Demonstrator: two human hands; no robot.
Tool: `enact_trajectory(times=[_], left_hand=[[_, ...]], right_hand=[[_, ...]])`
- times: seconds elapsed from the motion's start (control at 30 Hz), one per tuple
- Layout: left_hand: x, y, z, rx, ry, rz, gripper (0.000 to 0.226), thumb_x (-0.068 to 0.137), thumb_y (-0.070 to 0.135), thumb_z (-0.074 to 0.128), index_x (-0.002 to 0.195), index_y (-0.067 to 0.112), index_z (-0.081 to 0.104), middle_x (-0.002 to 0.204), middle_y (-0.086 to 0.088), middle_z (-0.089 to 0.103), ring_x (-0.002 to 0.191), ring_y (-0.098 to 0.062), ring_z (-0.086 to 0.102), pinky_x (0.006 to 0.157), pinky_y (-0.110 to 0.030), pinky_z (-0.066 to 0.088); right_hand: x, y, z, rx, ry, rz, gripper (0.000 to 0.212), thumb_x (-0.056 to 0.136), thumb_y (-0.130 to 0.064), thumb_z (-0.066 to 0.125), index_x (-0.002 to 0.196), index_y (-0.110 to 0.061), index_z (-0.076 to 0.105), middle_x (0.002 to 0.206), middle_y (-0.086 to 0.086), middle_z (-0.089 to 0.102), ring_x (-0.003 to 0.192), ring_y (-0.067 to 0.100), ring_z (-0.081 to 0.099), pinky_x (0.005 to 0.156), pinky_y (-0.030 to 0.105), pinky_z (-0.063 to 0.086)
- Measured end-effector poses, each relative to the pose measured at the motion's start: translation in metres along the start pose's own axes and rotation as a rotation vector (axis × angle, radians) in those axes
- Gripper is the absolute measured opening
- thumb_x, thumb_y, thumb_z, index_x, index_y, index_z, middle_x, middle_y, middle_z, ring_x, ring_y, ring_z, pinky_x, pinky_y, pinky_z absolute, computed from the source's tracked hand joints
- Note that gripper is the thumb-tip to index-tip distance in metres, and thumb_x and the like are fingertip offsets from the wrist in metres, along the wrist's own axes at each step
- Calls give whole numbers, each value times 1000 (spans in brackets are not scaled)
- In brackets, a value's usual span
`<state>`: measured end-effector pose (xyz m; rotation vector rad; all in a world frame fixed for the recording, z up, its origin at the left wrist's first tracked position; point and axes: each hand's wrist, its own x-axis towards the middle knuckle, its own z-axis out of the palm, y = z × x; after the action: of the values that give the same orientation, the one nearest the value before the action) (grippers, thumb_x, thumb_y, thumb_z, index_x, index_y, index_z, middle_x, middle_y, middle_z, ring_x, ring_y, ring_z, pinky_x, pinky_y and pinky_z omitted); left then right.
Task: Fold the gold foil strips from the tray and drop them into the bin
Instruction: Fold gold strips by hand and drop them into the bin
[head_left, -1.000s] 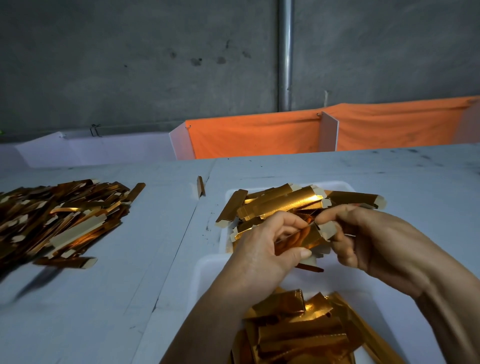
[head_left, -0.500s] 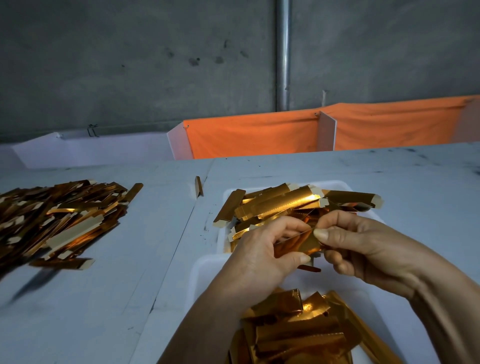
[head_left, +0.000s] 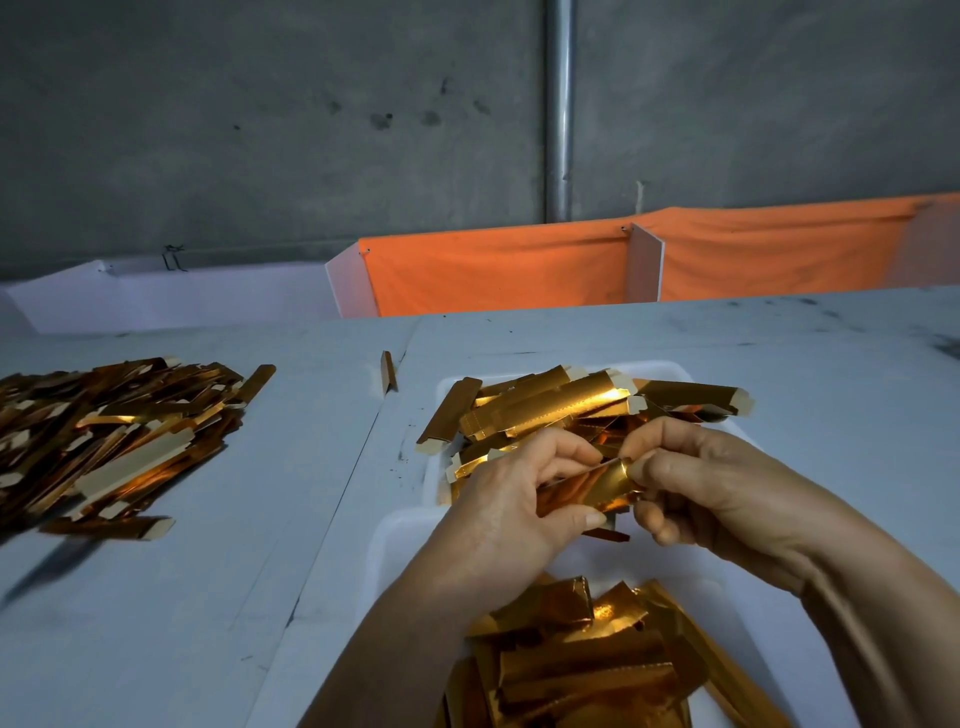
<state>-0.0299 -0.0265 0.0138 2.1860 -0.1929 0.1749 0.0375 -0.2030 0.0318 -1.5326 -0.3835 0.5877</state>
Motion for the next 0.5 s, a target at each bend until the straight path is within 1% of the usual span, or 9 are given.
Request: enact_trajectory(times=[0.13, 0.2, 0.37, 0.5], left_hand=[[0, 1, -1, -46, 5, 4, 33, 85, 27, 68, 107, 43, 47, 108, 21, 65, 109, 2, 55, 94, -24, 46], [0, 1, -1, -44, 5, 10, 32, 86, 27, 67, 105, 43, 47, 108, 20, 65, 108, 2, 56, 94, -25, 46], [-1, 0, -1, -37, 21, 40, 31, 86, 24, 67, 103, 45, 52, 110, 23, 62, 110, 6, 54, 93, -22, 47], [-1, -1, 1, 27, 35, 62, 30, 87, 25, 66, 104, 47, 54, 113, 22, 59, 114, -1, 53, 92, -21, 49]], right_hand=[[1, 0, -1, 57, 9, 3, 14, 92, 3, 48, 90, -7, 57, 55, 12, 55, 44, 16, 51, 42, 20, 46], [1, 0, -1, 54, 16, -1, 14, 92, 3, 48, 91, -7, 57, 56, 12, 55, 45, 16, 51, 42, 20, 47], [0, 1, 2, 41, 33, -51, 9, 93, 1, 50, 95, -6, 55, 53, 11, 56, 41, 15, 52, 43, 20, 47], [0, 3, 4, -54, 47, -124, 11, 91, 2, 53, 98, -5, 55, 52, 8, 56, 43, 14, 54, 45, 20, 46]])
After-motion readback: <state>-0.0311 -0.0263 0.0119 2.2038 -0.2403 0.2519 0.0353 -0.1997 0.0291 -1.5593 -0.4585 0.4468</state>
